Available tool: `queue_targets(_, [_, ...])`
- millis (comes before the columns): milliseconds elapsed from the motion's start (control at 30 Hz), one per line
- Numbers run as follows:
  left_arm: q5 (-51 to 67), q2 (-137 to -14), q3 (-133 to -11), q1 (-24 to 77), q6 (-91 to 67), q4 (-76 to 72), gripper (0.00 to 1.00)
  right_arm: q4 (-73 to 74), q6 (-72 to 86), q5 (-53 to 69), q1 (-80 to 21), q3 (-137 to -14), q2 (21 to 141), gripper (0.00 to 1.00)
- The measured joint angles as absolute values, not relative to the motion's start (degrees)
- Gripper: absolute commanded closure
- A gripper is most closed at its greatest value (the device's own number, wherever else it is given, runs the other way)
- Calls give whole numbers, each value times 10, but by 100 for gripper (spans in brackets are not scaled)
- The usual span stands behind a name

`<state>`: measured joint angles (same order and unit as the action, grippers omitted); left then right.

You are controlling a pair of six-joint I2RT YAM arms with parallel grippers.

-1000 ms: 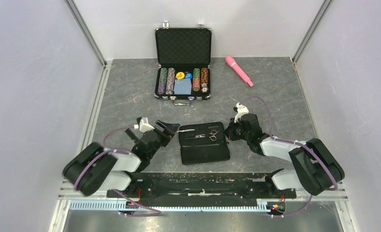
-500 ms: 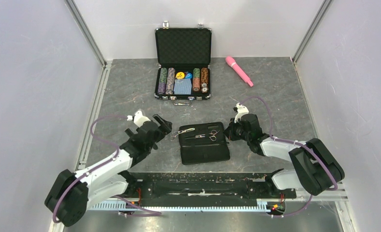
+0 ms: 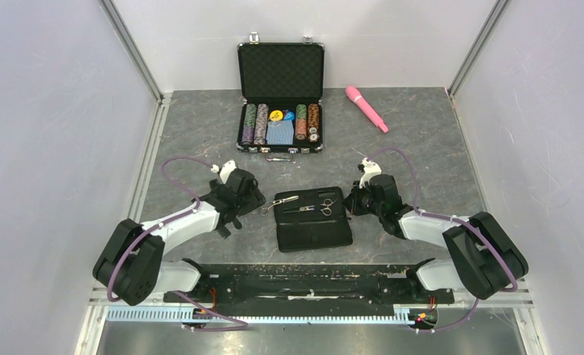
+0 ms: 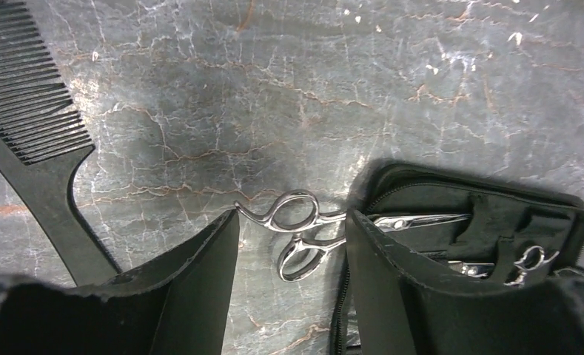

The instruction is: Sort the hair-cutting tools

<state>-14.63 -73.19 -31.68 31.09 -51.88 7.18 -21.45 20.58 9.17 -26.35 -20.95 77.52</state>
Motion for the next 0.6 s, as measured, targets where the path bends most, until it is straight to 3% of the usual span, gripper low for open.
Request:
queue_targets(400, [-151,-777,-341,309,-519,102,35,-216,206,92,-263,-209,775,100])
queue_targets(600, [-149,-797,-354,308,-518,98,41,-218,206,93,-263,-209,775,100])
